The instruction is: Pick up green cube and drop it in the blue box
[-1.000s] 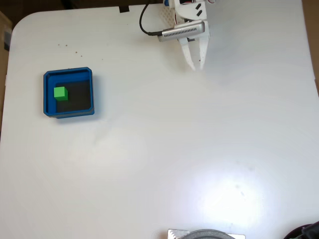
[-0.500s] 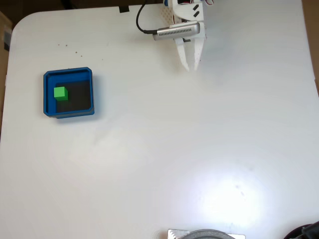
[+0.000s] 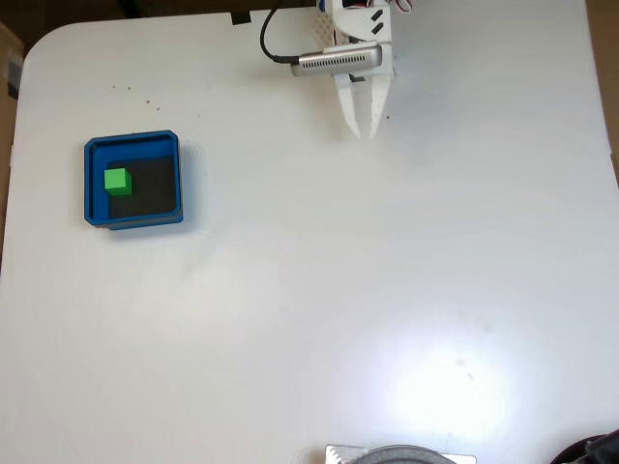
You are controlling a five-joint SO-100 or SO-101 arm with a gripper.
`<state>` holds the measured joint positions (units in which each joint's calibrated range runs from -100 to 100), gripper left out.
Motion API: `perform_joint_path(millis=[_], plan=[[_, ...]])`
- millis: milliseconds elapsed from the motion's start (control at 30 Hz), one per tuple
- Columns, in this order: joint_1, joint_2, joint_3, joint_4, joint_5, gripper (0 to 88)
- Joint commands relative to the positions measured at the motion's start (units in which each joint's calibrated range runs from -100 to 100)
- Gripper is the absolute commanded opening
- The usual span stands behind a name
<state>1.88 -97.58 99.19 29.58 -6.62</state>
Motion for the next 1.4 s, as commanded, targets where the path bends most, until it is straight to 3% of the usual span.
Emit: perform_joint_path(millis=[0,1367], plan=[[0.71,-1.25,0.27,-1.17,-0.05,1.4],[2.93,-1.17,0.36,-1.17,0.10,1.4]])
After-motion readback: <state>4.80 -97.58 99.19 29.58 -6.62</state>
